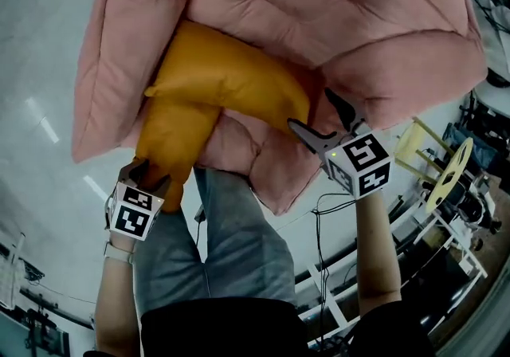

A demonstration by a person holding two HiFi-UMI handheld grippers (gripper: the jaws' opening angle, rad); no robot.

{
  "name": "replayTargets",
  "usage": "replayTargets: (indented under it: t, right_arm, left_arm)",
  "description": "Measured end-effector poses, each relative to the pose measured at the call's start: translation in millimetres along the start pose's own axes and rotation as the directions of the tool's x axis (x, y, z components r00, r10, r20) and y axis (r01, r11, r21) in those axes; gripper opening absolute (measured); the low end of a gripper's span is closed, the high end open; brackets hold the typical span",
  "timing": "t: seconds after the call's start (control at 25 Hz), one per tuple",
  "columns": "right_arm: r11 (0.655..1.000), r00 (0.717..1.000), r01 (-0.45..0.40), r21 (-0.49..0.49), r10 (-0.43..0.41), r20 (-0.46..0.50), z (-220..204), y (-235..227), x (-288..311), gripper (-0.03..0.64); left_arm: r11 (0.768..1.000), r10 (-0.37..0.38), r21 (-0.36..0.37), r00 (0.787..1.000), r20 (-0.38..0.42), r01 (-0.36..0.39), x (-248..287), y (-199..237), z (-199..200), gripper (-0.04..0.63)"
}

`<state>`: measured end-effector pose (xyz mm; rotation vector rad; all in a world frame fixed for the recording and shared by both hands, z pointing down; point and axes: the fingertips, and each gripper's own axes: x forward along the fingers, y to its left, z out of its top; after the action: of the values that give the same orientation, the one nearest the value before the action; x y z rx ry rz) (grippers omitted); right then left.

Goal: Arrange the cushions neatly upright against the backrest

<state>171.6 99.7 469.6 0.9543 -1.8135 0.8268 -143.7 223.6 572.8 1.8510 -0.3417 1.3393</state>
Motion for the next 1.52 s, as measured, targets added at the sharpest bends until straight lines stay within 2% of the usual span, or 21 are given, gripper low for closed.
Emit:
replayTargets:
  t: [0.24, 0.36, 0.68, 0.92, 1.2, 1.52]
  right_arm:
    - [0.995, 0.992, 0.06, -0.084, -0.069, -0.107, -29, 26, 40, 0.402]
    - [0.993, 0.982, 0.089, -0.083, -0.102, -0.157, -47, 25, 57, 0.416]
    - [0.975, 0.976, 0.204, 0.089, -0.195, -0.096, -54, 10, 83, 0.408]
    - [0.955, 0.97, 0.242, 0.17, -0.233, -0.067, -43, 2, 104, 0.397]
    - [0.959, 0.973, 0.231, 0.166, -0.224, -0.057, -32, -10, 126, 0.396]
    - [0.976, 0.983, 0.185, 0.111, -0.183, -0.03, -45, 0, 96, 0.403]
  left_arm:
    - [1.0, -0.026, 0.017, 0.999, -0.029, 0.026, -3, 6, -9, 0.253]
    - [0.999, -0.035, 0.021, 0.999, -0.032, 0.035, -3, 7, -9, 0.253]
    - [0.999, -0.041, 0.027, 0.998, -0.036, 0.042, -3, 6, -9, 0.253]
    - [0.999, -0.04, 0.026, 0.999, -0.027, 0.041, -6, 10, -10, 0.254]
    - [0.999, -0.033, 0.029, 0.999, -0.027, 0.034, -3, 9, -6, 0.255]
    - [0.997, -0.069, 0.025, 0.998, 0.015, 0.068, -3, 7, -14, 0.288]
